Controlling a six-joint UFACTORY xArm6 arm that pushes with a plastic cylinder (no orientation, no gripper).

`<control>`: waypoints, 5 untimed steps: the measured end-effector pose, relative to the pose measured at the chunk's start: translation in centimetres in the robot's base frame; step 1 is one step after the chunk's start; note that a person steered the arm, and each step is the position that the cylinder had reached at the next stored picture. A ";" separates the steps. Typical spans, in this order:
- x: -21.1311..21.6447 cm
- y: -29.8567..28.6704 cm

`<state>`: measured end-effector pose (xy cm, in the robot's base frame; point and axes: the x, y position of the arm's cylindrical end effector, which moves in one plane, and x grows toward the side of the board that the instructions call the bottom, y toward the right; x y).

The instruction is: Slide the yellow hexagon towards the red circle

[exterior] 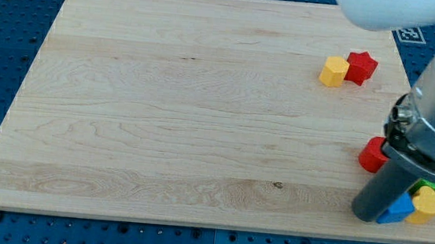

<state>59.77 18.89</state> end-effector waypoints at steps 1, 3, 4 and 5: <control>0.0 0.5; -4.0 -8.5; -10.3 -9.9; -11.5 -1.8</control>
<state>48.27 17.12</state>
